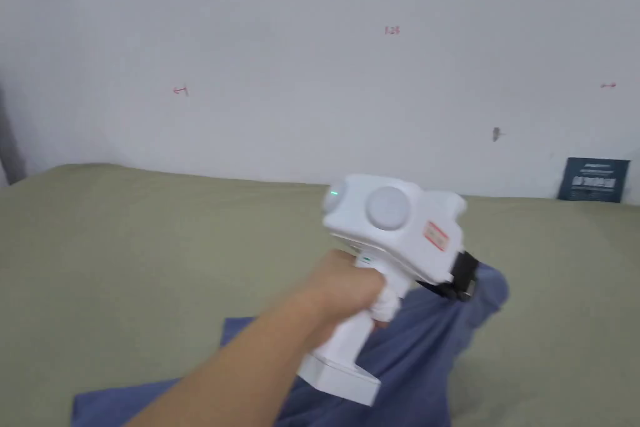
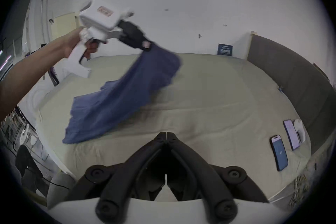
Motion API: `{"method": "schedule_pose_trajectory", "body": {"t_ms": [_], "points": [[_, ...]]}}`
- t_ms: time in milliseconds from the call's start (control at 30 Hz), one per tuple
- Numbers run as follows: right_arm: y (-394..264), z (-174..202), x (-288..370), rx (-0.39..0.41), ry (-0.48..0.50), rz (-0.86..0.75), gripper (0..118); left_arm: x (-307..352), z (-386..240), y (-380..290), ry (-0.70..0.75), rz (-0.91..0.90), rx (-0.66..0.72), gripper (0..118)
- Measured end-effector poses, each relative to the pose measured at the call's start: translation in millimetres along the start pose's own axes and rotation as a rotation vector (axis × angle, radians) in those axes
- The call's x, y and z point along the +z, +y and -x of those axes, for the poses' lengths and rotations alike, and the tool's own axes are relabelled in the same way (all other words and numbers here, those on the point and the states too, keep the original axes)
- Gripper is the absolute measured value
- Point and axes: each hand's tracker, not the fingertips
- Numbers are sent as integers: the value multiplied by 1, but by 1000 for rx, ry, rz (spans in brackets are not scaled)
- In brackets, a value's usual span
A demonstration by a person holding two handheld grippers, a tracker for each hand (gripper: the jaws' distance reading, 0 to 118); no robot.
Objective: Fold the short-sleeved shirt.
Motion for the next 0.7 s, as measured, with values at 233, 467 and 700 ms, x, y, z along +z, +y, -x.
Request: {"method": "schedule_pose_trajectory", "body": {"t_ms": [233, 467, 700], "points": [[-10, -25, 15, -50, -70, 22, 1, -118, -101, -10, -147, 176, -66, 0], [-15, -30, 19, -67, -68, 14, 1, -140, -89, -30, -214, 121, 128, 118], [-7, -36, 23, -76, -68, 2, 1, -24, -58, -47, -82, 2, 184, 118]]}}
